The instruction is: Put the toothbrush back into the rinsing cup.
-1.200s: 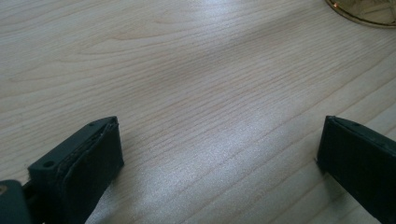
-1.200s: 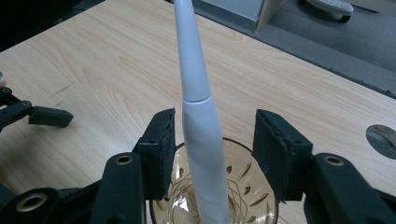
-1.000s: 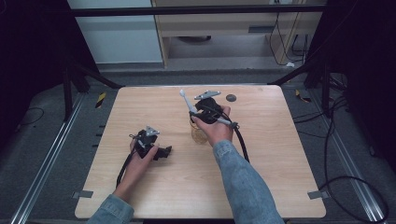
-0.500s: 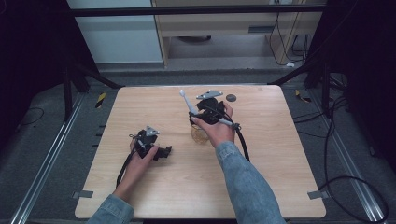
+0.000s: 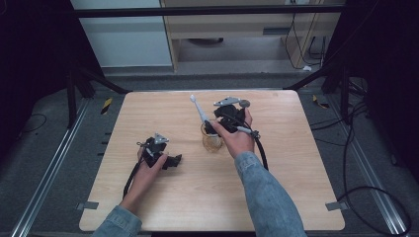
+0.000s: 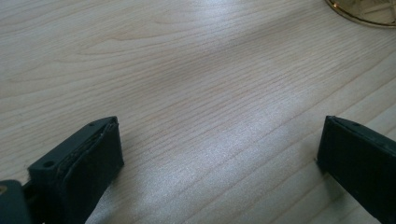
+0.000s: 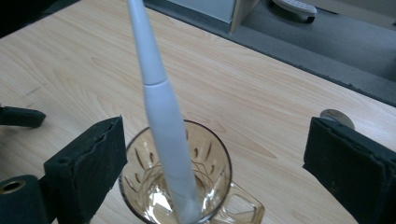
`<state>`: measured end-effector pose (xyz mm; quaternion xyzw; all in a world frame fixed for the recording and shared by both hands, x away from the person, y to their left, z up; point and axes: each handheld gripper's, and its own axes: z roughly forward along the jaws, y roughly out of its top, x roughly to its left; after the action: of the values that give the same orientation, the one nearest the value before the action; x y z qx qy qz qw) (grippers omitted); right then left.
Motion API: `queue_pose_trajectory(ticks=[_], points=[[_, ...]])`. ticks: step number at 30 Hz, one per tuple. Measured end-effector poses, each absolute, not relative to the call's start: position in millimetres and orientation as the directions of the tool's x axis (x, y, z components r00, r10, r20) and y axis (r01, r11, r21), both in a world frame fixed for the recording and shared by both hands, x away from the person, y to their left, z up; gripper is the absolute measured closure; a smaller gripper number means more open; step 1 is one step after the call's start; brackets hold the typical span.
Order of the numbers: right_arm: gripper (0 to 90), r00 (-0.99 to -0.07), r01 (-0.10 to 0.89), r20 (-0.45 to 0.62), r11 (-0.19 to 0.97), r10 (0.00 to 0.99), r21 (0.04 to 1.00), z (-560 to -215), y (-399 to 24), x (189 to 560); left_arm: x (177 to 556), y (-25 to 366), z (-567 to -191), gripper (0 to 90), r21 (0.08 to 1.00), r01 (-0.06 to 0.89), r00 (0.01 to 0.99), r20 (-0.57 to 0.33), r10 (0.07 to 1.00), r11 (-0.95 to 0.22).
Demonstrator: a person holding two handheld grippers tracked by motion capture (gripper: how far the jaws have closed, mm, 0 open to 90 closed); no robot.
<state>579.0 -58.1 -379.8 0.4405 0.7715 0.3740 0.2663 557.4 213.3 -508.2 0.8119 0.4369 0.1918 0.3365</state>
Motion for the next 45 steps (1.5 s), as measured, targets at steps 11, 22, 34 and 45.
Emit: queue_pose_trajectory(ticks=[11, 22, 34, 45], points=[[7.7, -0.429, 0.504, -0.098, 0.328, 0.898, 0.799, -384, -87, 576, 557, 213, -508, 0.0, 0.713, 0.582, 0.544, 0.016, 0.839, -0.391], [7.2, -0.387, 0.531, -0.083, 0.295, 0.919, 0.794, -386, -118, 569, 557, 213, -508, 0.0, 0.711, 0.582, 0.546, 0.018, 0.838, -0.394], [7.9, -0.322, 0.579, -0.032, 0.223, 0.946, 0.784, -402, -155, 575, 557, 213, -508, 0.0, 0.711, 0.582, 0.546, 0.018, 0.838, -0.395], [9.1, -0.274, 0.620, -0.037, 0.207, 0.961, 0.757, -416, -181, 578, 557, 213, -508, 0.0, 0.711, 0.582, 0.546, 0.018, 0.838, -0.394]])
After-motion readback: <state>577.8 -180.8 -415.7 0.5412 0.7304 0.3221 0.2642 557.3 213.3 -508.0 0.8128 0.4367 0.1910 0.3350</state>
